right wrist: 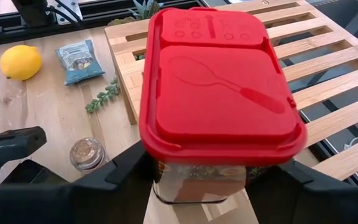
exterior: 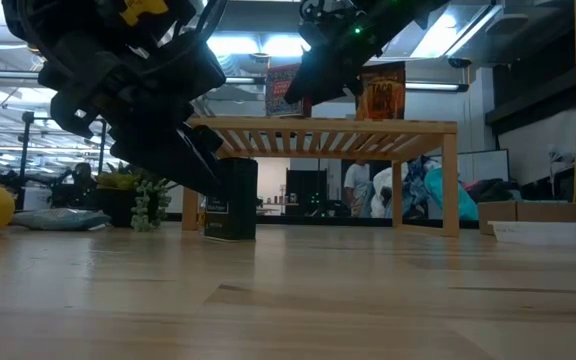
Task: Shelf spices
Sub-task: Put the red seasoning can on the shelf, then put the black seasoning can on the shelf
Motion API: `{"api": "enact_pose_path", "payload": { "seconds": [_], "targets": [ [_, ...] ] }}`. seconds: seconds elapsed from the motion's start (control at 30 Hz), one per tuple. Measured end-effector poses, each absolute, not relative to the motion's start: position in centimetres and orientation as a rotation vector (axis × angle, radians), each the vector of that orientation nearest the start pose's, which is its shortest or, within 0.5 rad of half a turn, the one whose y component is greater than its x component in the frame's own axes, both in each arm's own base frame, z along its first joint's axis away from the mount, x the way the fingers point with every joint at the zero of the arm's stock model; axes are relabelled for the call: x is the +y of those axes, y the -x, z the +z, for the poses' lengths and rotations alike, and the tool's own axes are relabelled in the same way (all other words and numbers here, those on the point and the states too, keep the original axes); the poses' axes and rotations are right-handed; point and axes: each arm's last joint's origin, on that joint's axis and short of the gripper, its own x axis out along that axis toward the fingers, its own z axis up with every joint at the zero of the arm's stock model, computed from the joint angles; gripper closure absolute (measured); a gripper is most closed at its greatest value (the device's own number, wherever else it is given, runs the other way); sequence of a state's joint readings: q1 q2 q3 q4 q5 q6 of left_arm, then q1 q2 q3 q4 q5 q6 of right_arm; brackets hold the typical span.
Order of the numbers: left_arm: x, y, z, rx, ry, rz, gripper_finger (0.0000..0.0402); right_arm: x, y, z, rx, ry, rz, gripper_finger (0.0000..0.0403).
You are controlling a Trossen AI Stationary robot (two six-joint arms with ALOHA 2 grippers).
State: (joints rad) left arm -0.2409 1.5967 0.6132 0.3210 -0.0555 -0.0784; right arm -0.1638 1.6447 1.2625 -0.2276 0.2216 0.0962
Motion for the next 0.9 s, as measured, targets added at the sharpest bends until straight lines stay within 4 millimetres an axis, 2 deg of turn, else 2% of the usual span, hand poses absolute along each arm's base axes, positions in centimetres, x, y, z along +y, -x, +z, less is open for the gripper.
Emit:
{"api": "enact_pose_path", "payload": {
  "seconds": [0.13,0.53,0.67,0.9],
  "targets": [
    [-6.73,-28.08,13.73,0.662,-0.023,-0.153,0.0226,-6.8,-36.16,27.63,0.593,-0.071,-0.419,0.0156],
    [-6.74,-28.08,13.73,0.662,-0.023,-0.153,0.0226,-7.24,-36.07,27.63,0.592,-0.071,-0.439,0.0043],
    [-6.73,-28.08,13.73,0.662,-0.023,-0.153,0.0226,-7.26,-36.07,27.63,0.592,-0.071,-0.439,0.0026],
    [-6.73,-28.08,13.72,0.663,-0.023,-0.153,0.0226,-7.28,-36.28,28.14,0.538,-0.074,-0.437,0.0023]
  ]
}}
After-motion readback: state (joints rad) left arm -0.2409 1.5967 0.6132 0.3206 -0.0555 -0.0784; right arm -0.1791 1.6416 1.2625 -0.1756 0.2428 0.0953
